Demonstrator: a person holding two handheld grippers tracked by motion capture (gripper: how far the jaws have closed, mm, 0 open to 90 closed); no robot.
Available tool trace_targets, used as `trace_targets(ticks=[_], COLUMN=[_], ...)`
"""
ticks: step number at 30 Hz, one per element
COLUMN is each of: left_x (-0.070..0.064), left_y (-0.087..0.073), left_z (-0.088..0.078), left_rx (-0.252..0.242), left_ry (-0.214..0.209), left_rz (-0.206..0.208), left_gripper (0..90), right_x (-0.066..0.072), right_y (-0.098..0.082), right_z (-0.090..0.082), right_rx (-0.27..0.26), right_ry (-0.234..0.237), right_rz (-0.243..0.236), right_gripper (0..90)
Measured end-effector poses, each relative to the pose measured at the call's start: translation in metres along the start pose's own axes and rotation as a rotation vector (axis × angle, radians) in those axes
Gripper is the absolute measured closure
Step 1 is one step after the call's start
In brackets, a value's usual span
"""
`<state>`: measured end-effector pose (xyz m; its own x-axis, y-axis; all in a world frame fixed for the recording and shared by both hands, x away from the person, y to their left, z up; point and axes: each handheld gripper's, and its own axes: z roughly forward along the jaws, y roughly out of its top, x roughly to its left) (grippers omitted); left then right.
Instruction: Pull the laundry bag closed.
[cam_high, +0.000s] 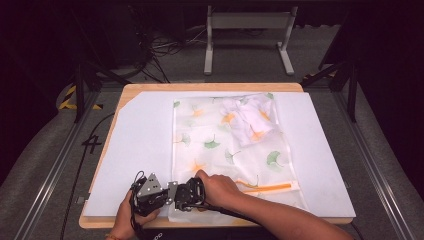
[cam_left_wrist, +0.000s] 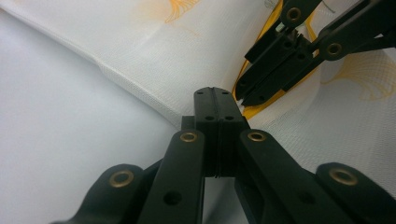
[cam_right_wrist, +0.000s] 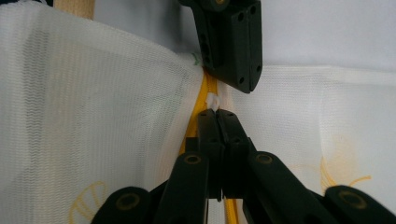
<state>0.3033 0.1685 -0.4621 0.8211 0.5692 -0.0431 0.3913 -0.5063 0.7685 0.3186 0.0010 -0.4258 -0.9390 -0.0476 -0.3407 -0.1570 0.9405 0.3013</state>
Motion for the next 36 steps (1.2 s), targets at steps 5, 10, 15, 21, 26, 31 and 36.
trace_targets(ticks=[5, 10, 15, 21, 26, 31, 36], left_x=[0.000, 0.000, 0.000, 0.000, 0.000, 0.001, 0.000], left_y=[0.000, 0.000, 0.000, 0.000, 0.000, 0.000, 0.000], left_z=[0.000, 0.000, 0.000, 0.000, 0.000, 0.000, 0.000], left_rx=[0.001, -0.003, -0.005, -0.005, -0.005, -0.004, -0.004], left_ry=[-0.001, -0.001, -0.002, -0.003, -0.003, -0.003, -0.002], left_rz=[-0.002, -0.004, -0.004, -0.004, 0.001, 0.001, 0.000], left_gripper=[90.0, 90.0, 90.0, 90.0, 90.0, 90.0, 90.0], right_x=[-0.004, -0.005, -0.007, -0.003, -0.004, -0.004, -0.004], right_y=[0.000, 0.000, -0.004, -0.009, -0.024, -0.040, -0.060], right_z=[0.001, 0.001, 0.001, -0.002, -0.007, -0.013, -0.022], right_rx=[-0.001, 0.004, -0.019, -0.015, -0.016, -0.015, -0.012], right_ry=[0.022, 0.031, 0.037, 0.013, 0.006, -0.003, -0.014], right_rz=[0.014, 0.002, 0.014, 0.009, 0.033, 0.059, 0.091], right_gripper=[89.1, 90.0, 90.0, 90.0, 90.0, 90.0, 90.0])
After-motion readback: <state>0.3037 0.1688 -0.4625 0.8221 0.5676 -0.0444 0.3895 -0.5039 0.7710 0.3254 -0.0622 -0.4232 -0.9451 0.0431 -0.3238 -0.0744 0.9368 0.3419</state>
